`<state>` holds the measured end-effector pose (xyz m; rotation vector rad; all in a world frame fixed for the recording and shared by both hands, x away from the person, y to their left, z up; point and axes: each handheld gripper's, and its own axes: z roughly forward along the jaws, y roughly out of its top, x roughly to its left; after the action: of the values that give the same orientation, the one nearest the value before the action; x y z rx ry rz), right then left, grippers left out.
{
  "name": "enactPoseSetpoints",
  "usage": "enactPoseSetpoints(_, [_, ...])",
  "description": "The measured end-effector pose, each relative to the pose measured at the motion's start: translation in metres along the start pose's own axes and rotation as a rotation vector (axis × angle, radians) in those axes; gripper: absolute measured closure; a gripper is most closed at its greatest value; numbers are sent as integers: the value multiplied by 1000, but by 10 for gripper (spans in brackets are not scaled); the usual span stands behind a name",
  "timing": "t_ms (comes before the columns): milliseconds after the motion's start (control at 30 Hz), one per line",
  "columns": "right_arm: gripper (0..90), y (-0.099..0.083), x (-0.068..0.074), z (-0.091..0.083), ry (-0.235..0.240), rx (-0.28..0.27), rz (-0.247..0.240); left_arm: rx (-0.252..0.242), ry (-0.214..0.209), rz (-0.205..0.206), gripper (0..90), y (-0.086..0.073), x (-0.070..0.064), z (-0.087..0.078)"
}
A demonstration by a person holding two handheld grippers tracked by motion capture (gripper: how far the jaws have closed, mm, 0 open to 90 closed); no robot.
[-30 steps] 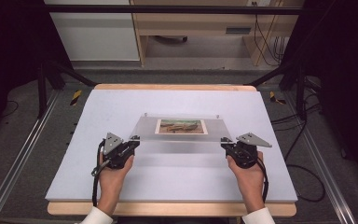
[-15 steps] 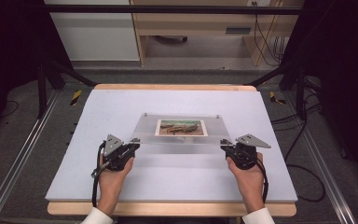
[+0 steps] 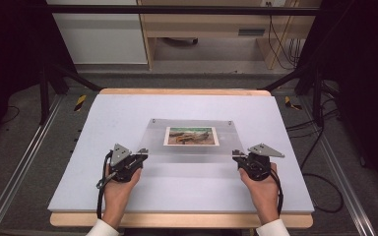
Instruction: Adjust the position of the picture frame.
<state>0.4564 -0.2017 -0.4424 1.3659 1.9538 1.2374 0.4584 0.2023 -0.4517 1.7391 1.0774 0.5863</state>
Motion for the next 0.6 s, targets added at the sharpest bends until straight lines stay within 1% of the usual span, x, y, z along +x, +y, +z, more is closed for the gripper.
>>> enactPoseSetpoints(233, [839, -3, -1, 2, 2, 22, -9, 15, 0, 2, 828, -4, -1, 1])
enactPoseSetpoints(500, [842, -8, -2, 5, 12, 45, 7, 32, 2, 8, 830, -9, -2, 3])
enactPoseSetpoints(600, [842, -9, -2, 5, 11, 50, 2, 40, 0, 9, 830, -9, -2, 3])
